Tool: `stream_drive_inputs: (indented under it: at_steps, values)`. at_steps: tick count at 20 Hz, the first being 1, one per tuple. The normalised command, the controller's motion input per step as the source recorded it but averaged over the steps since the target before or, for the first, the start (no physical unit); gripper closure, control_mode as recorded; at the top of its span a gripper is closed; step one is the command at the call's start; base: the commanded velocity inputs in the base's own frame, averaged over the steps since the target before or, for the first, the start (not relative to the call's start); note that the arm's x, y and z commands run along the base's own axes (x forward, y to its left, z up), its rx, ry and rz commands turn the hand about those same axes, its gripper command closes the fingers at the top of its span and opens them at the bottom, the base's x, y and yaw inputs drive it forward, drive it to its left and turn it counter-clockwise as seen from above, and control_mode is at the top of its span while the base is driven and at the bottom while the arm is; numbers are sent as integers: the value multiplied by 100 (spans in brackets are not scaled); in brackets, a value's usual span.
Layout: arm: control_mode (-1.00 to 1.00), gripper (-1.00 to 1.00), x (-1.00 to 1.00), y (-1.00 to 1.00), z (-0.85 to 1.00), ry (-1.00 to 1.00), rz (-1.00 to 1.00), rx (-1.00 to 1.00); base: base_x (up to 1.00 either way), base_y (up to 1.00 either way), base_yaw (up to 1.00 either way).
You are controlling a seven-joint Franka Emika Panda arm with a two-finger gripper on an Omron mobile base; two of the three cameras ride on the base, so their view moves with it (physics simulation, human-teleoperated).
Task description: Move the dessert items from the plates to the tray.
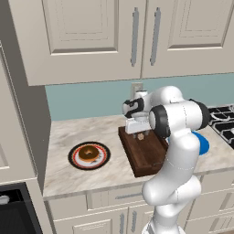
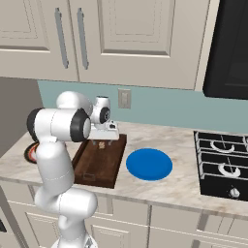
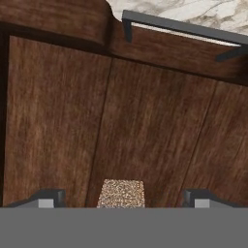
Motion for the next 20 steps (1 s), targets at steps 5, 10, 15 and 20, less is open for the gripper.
stream_drive_inputs:
  at_steps: [5, 10, 15, 20]
  values:
    - [-100, -100, 0, 0, 0, 0, 0, 0, 0, 0, 0]
    - [-100, -100, 0, 0, 0, 0, 0, 0, 0, 0, 0]
    - [-100, -100, -5, 0, 2, 0, 0, 0, 0, 0, 0]
    - [-100, -100, -24, -1, 2, 0, 0, 0, 0, 0, 0]
